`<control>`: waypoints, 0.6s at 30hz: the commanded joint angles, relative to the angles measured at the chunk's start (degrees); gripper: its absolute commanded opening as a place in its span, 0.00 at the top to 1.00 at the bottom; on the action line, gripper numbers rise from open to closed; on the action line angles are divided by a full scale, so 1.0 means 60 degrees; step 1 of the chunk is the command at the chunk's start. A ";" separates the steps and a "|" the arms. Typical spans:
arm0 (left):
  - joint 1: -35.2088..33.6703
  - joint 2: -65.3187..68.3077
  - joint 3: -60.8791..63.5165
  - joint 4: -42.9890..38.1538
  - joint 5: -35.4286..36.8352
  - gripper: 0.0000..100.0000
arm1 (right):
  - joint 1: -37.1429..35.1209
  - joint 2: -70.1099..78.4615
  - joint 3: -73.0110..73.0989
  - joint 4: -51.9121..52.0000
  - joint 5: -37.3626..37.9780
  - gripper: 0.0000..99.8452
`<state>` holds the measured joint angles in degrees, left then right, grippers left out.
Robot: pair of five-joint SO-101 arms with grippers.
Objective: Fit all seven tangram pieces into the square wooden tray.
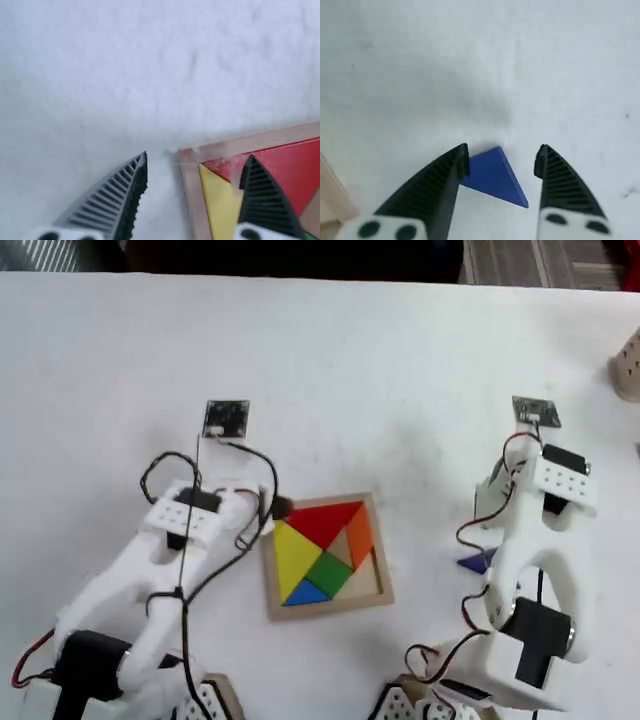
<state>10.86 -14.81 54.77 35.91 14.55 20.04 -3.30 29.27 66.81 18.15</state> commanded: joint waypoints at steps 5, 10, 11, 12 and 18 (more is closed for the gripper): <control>-0.0037 0.0022 -0.0469 -0.0176 0.0015 0.70 | 0.0286 -0.0725 0.1480 -0.0901 0.4132 0.78; -0.0037 0.0022 -0.0469 -0.0176 0.0015 0.70 | 0.0901 -0.0813 0.1612 -0.1487 0.6579 0.78; -0.0037 0.0022 -0.0469 -0.0176 0.0015 0.70 | 0.0901 -0.0813 0.1758 -0.1443 0.7223 0.78; -0.0037 0.0022 -0.0469 -0.0176 0.0015 0.70 | 0.0901 -0.0828 0.1905 -0.1429 0.7766 0.78; -0.0037 0.0037 -0.0469 -0.0176 0.0015 0.70 | 0.0886 -0.0828 0.2051 -0.1897 0.9568 0.78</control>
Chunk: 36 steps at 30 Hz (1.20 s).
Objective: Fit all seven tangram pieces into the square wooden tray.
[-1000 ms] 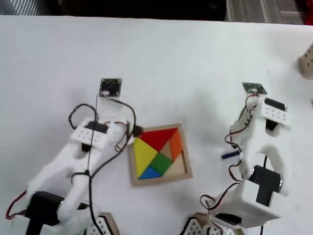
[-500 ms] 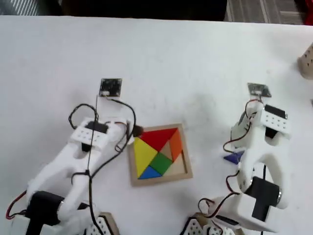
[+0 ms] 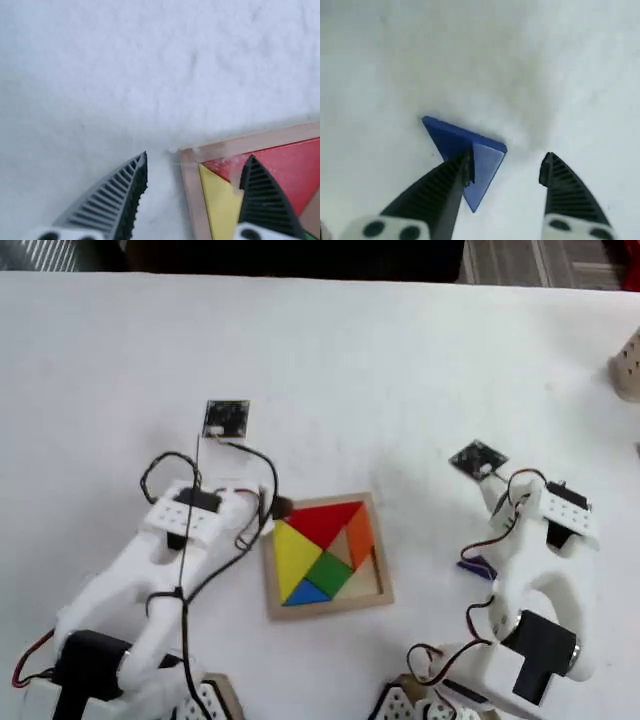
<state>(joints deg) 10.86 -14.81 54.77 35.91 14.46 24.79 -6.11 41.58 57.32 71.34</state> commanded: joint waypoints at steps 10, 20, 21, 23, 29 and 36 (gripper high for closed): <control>-0.0037 0.0037 -0.0469 -0.0176 0.0029 0.70 | 0.0095 -0.1736 0.0000 0.1516 0.1538 0.78; -0.0022 0.0037 -0.0469 -0.0176 0.0029 0.70 | 0.0095 -0.1927 0.2066 -0.0725 0.1626 0.78; -0.0022 0.0037 -0.0469 -0.0176 0.0029 0.70 | 0.0095 -0.1927 0.2198 -0.0960 0.1626 0.78; -0.0022 0.0037 -0.0469 -0.0176 0.0029 0.70 | 0.0095 -0.1927 0.2271 -0.1238 0.1626 0.78; -0.0022 0.0037 -0.0469 -0.0176 0.0029 0.70 | -0.0212 -0.1927 0.2256 -0.1282 0.1626 0.78; -0.0022 0.0037 -0.0469 -0.0176 0.0029 0.70 | -0.0799 -0.1941 0.2227 -0.1487 0.1905 0.78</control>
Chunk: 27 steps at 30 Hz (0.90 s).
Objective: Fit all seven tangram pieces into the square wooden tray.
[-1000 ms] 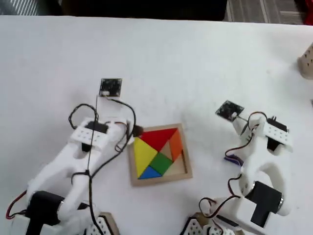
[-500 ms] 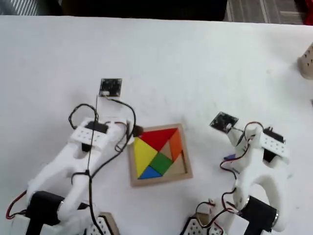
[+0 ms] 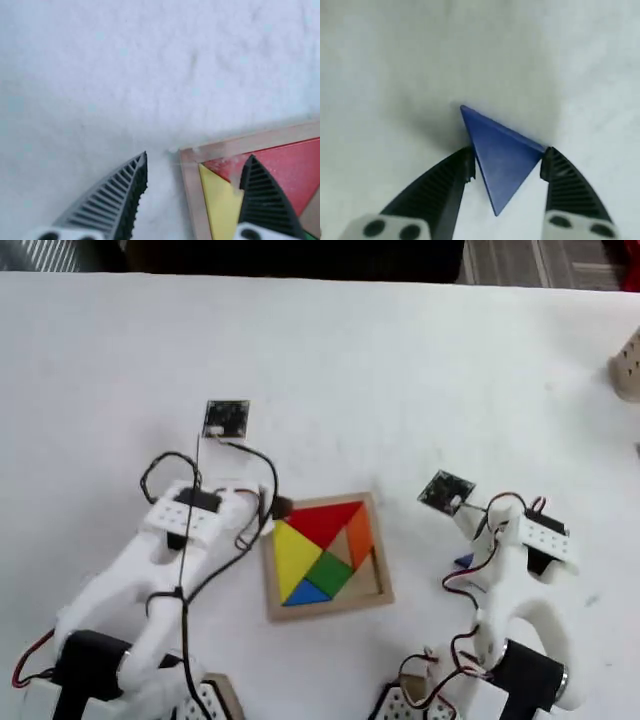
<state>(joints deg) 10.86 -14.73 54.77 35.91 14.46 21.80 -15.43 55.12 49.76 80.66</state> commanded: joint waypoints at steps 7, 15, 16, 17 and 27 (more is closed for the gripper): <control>-0.0022 0.0022 -0.0469 -0.0176 0.0015 0.70 | -0.0212 -0.0374 0.0029 -0.0183 0.1143 0.78; -0.0022 0.0022 -0.0469 -0.0176 0.0015 0.70 | -0.0066 -0.0374 0.0015 -0.0183 0.2930 0.78; -0.0022 0.0022 -0.0469 -0.0176 0.0015 0.70 | -0.0022 -0.0374 0.0015 -0.0183 0.3136 0.78; -0.0022 0.0022 -0.0469 -0.0176 0.0015 0.70 | 0.0007 -0.0374 0.0015 -0.0183 0.3355 0.78; -0.0022 0.0022 -0.0469 -0.0176 0.0015 0.70 | 0.0139 -0.0242 0.0073 -0.0242 0.3868 0.79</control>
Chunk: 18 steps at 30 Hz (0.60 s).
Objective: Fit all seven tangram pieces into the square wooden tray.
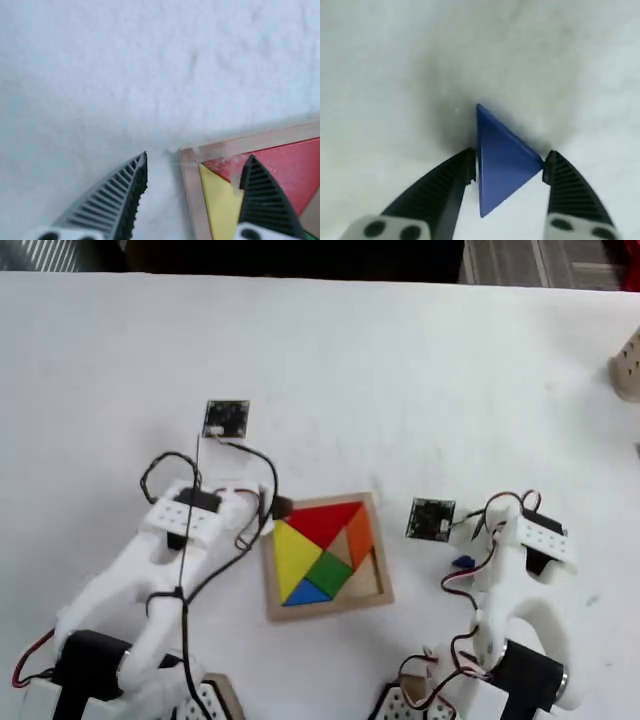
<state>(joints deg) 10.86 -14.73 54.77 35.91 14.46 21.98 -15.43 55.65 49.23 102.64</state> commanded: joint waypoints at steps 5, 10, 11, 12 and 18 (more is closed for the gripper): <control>-0.0022 0.0022 -0.0484 -0.0176 0.0015 0.70 | 0.0081 0.0681 -0.0015 -0.1018 0.0176 0.90; -0.0022 0.0022 -0.0484 -0.0176 0.0015 0.70 | 0.0242 0.1106 -0.0015 -0.1487 0.0147 0.93; -0.0022 0.0022 -0.0484 -0.0176 0.0015 0.70 | 0.0271 0.1062 -0.0015 -0.1473 0.0147 0.93; -0.0022 0.0022 -0.0484 -0.0176 0.0015 0.70 | 0.0271 0.0974 -0.0015 -0.1458 0.0132 0.93; -0.0022 0.0022 -0.0484 -0.0176 0.0015 0.70 | 0.0432 -0.0212 -0.0015 -0.1414 -0.0938 0.93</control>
<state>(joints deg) 10.86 -14.73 54.77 35.91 14.46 23.38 -12.53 55.74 42.90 101.05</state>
